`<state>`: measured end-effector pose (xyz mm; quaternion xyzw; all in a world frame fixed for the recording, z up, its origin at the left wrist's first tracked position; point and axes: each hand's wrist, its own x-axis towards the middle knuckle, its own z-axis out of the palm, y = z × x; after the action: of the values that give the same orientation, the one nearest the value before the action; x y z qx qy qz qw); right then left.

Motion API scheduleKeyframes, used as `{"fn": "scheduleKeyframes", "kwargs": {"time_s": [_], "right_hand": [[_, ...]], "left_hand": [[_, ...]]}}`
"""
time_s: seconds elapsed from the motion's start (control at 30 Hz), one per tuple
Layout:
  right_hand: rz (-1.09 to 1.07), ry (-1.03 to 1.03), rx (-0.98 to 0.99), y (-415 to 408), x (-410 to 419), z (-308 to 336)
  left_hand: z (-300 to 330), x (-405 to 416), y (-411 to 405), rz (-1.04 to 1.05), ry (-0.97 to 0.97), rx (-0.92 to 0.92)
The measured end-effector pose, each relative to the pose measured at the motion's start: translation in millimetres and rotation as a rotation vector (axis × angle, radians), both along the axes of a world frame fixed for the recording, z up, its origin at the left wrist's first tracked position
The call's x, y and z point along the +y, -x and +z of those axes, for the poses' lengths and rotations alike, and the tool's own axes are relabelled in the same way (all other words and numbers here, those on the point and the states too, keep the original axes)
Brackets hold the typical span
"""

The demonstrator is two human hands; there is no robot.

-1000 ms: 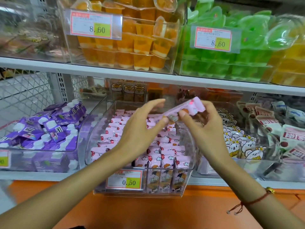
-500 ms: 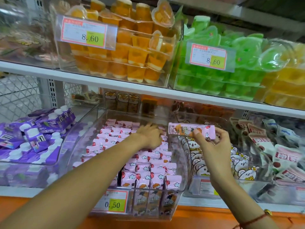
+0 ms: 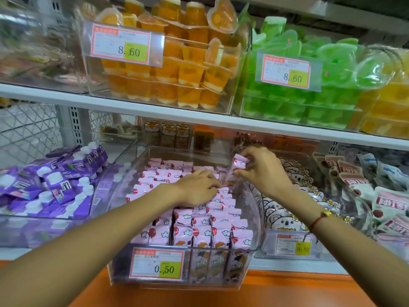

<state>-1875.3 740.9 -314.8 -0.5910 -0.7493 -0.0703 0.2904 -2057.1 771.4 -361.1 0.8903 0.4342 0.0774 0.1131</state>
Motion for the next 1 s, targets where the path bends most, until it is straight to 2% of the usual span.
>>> {"fn": "scheduleKeyframes", "kwargs": {"time_s": [0.13, 0.23, 0.33, 0.43, 0.5, 0.57, 0.67, 0.77, 0.83, 0.9, 1.0], "right_hand": [[-0.014, 0.034, -0.167, 14, 15, -1], [-0.036, 0.154, -0.322, 24, 25, -5], [-0.038, 0.221, -0.5, 32, 31, -8], [-0.004, 0.374, -0.536, 33, 29, -9], [0.021, 0.4, -0.521, 28, 21, -9], [0.019, 0.306, -0.451, 23, 8, -11], [-0.051, 0.129, -0.199, 17, -15, -19], [-0.088, 0.124, 0.014, 13, -32, -27], [-0.064, 0.124, 0.084, 9, -38, -35], [-0.015, 0.085, 0.134, 6, -43, -40], [0.062, 0.023, 0.157, -2, -50, -43]], "left_hand": [[-6, -2, 0, 0.016, 0.017, -0.028], [-6, -2, 1, 0.028, 0.024, -0.087], [-3, -2, 1, 0.067, 0.016, -0.214], [0, 0, 0, 0.143, 0.011, -0.343], [1, 3, -3, 0.147, -0.002, -0.286], [0, 6, -6, 0.123, -0.014, -0.184], [-2, 11, -8, 0.105, -0.053, -0.078], [-2, 15, -11, 0.057, -0.128, 0.073], [1, 19, -14, 0.052, -0.118, 0.118], [5, 26, -19, 0.077, -0.065, 0.083], [10, 37, -25, 0.163, -0.019, -0.136]]}}
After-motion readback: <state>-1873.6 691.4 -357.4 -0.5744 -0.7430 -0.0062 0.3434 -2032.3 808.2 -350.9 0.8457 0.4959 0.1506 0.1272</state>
